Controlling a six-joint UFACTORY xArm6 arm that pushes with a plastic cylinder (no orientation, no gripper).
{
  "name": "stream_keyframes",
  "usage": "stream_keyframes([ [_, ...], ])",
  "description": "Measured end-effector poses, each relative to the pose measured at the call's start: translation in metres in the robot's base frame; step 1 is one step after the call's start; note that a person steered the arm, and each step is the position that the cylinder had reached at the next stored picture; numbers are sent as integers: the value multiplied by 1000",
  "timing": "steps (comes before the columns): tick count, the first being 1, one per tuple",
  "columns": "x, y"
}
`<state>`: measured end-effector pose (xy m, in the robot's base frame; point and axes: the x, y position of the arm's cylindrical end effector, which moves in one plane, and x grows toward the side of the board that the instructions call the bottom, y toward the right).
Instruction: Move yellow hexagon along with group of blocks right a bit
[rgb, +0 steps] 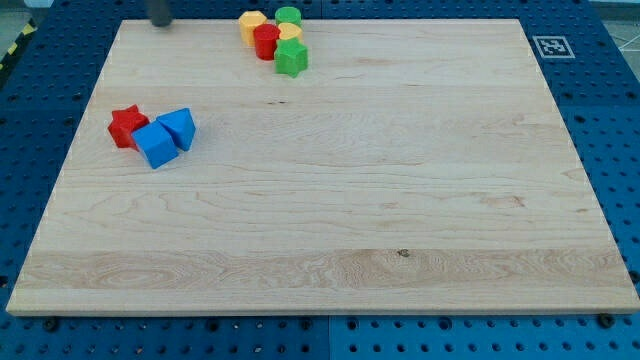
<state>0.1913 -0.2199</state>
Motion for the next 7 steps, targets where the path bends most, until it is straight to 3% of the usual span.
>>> stream_keyframes([
  [1,0,44],
  [4,2,86],
  [7,38,113],
])
